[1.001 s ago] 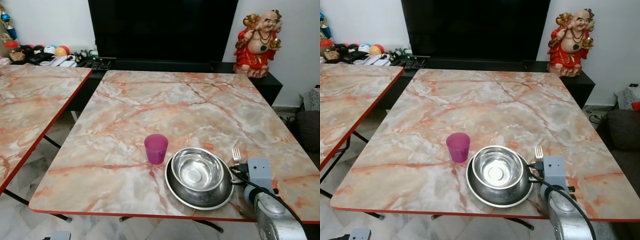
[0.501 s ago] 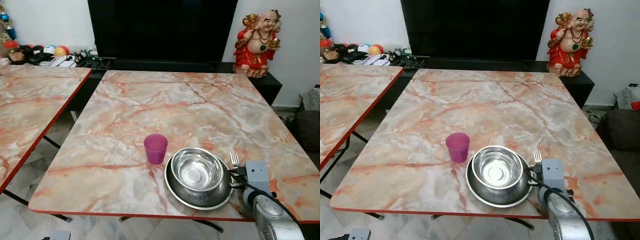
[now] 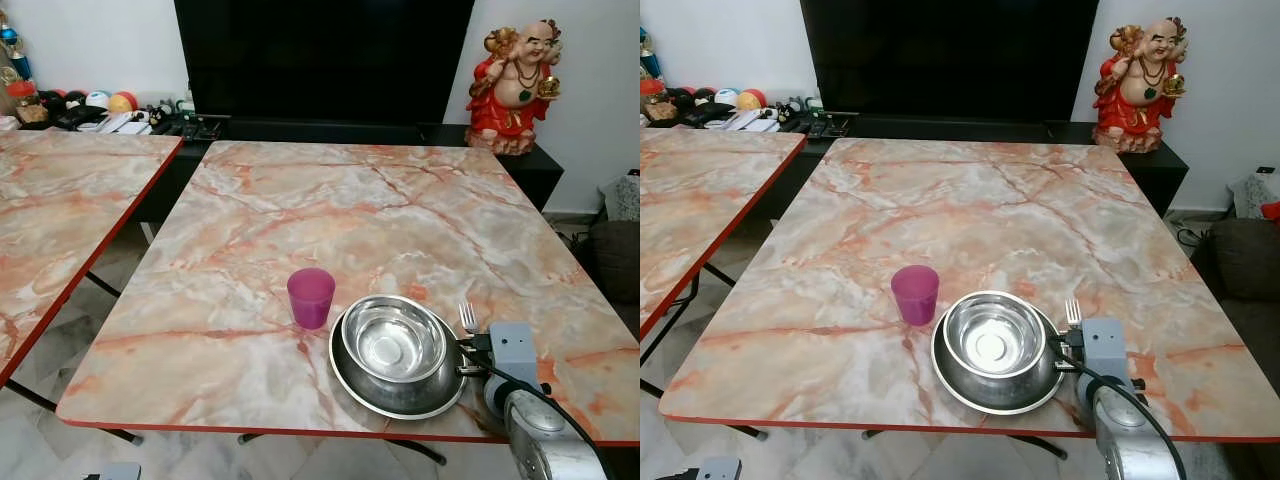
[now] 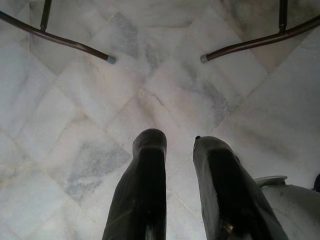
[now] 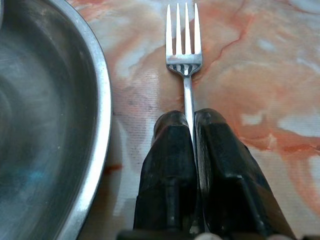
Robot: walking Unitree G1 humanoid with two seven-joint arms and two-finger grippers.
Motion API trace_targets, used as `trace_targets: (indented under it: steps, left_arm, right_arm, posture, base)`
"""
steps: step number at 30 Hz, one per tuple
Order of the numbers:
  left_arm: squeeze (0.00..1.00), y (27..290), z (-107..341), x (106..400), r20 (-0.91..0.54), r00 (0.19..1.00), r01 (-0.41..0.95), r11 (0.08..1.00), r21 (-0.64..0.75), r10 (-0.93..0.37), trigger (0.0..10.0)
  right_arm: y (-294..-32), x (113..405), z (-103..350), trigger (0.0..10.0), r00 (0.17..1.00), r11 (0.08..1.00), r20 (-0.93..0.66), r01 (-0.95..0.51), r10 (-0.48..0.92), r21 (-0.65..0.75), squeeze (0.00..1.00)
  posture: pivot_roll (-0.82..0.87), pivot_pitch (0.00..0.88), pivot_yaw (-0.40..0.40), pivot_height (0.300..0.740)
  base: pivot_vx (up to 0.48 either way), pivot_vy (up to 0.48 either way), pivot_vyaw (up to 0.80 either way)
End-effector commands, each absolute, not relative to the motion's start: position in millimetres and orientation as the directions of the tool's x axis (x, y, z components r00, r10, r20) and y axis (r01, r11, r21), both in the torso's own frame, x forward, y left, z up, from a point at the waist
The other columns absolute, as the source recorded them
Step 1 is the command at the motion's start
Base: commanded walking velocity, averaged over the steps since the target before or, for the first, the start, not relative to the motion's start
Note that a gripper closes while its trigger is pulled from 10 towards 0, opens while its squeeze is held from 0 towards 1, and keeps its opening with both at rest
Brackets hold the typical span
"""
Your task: Setting the table
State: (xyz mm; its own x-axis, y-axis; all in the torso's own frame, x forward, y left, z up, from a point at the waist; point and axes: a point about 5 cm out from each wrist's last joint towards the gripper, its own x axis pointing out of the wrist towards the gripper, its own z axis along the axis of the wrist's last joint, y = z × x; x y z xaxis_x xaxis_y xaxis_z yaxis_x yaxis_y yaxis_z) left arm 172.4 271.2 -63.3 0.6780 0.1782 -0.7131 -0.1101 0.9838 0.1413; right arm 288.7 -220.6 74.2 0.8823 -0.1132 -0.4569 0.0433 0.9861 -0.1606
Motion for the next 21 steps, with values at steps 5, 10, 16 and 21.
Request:
trace_targets:
  steps: [5, 10, 16, 21]
  left_arm:
    - [0.0, 273.9, -63.4, 171.1, -0.721, 0.668, -0.115, 0.983, 0.144, 0.184, 10.0]
    - [0.0, 273.9, -63.4, 171.1, -0.721, 0.668, -0.114, 0.983, 0.145, 0.185, 10.0]
    - [0.0, 274.1, -63.1, 171.6, -0.72, 0.669, -0.115, 0.983, 0.145, 0.185, 10.0]
    - [0.0, 274.1, -62.9, 172.0, -0.72, 0.669, -0.114, 0.983, 0.145, 0.184, 10.0]
  right_arm:
    - [-218.6, 288.9, 70.4, 10.0, 0.874, 0.985, -0.475, 0.028, -0.106, -0.167, 0.0]
    - [-218.0, 288.9, 70.2, 10.0, 0.874, 0.986, -0.475, 0.024, -0.101, -0.167, 0.6]
    - [-218.8, 288.6, 69.2, 10.0, 0.872, 0.984, -0.478, 0.026, -0.108, -0.175, 0.25]
    - [-219.0, 288.8, 69.4, 10.0, 0.872, 0.984, -0.477, 0.028, -0.111, -0.178, 0.0]
  posture:
    - [-0.03, 0.034, 0.018, 0.74]
    - [-0.03, 0.034, 0.018, 0.74]
    - [-0.03, 0.033, 0.018, 0.74]
    - [-0.03, 0.033, 0.019, 0.74]
  base:
    - [0.0, 0.0, 0.0]
    - [0.0, 0.0, 0.0]
    - [0.0, 0.0, 0.0]
    - [0.0, 0.0, 0.0]
